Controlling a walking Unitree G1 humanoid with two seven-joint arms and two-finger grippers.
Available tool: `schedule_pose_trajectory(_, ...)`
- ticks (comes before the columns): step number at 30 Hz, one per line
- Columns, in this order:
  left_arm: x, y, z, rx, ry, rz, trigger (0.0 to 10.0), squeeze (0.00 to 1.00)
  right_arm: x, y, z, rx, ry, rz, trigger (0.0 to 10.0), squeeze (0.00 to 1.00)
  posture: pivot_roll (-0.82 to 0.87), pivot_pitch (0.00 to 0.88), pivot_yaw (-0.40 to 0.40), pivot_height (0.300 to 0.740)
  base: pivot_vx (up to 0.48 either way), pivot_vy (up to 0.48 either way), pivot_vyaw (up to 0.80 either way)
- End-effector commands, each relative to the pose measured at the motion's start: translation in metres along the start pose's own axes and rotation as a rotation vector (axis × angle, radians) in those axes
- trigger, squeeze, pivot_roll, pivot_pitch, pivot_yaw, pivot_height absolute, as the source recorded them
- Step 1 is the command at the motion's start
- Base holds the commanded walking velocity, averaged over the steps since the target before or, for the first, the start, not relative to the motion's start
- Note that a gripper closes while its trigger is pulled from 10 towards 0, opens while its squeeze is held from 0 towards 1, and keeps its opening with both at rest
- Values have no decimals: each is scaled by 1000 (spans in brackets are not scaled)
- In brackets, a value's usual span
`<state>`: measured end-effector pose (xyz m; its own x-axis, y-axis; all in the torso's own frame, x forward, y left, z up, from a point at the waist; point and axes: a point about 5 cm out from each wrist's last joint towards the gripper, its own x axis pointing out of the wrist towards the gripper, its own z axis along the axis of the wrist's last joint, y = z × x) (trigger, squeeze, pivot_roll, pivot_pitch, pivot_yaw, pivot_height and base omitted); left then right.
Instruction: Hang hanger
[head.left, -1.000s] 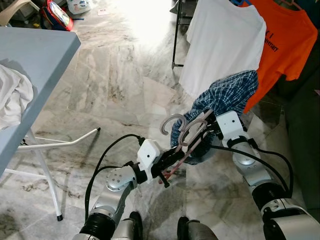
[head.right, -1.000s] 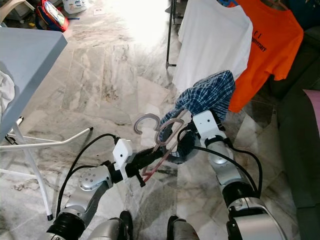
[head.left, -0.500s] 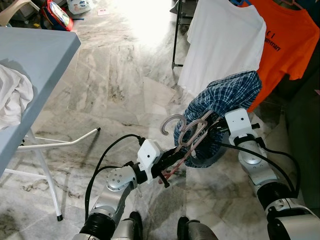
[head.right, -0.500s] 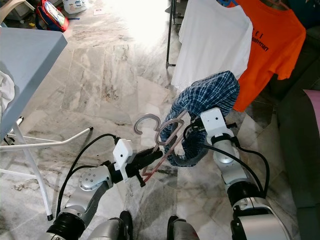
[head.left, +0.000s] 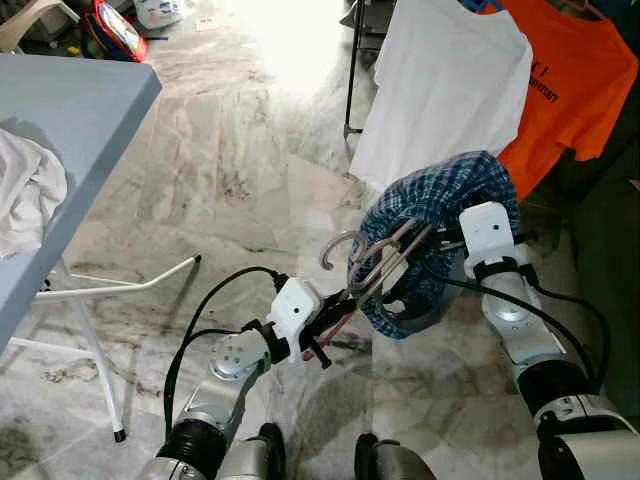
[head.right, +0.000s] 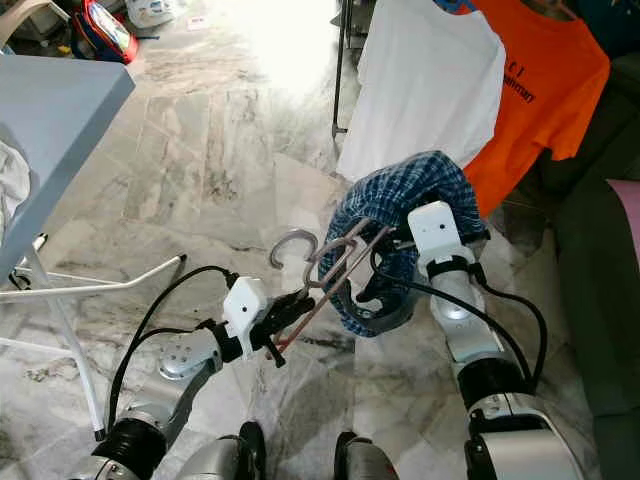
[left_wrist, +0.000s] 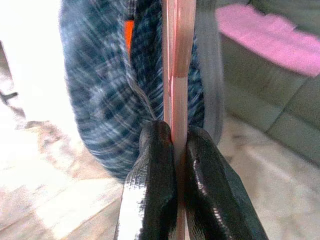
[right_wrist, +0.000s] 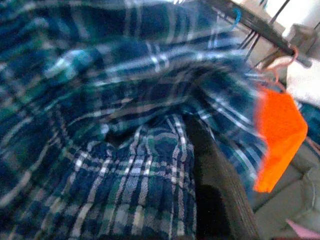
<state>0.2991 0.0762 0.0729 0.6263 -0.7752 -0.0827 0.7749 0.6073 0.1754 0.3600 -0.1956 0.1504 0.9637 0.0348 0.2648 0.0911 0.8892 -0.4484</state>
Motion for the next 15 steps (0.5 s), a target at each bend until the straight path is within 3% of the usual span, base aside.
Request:
schedule_pose_trajectory(1, 0, 1, -5, 39, 39, 20, 0, 0, 0, -2, 7, 15, -35, -9, 0, 0, -14, 245, -8, 740, 0, 0, 0)
schedule_pose_trajectory(7, -5, 7, -16, 90, 128, 52, 0, 0, 1, -8, 19, 28, -78, -15, 0, 0, -20, 249, -6, 740, 0, 0, 0)
schedule_pose_trajectory(15, -14, -9, -30, 176, 204, -152, 0, 0, 13, -27, 22, 18, -27, -71, 0, 0, -25, 252, -7, 740, 0, 0, 0)
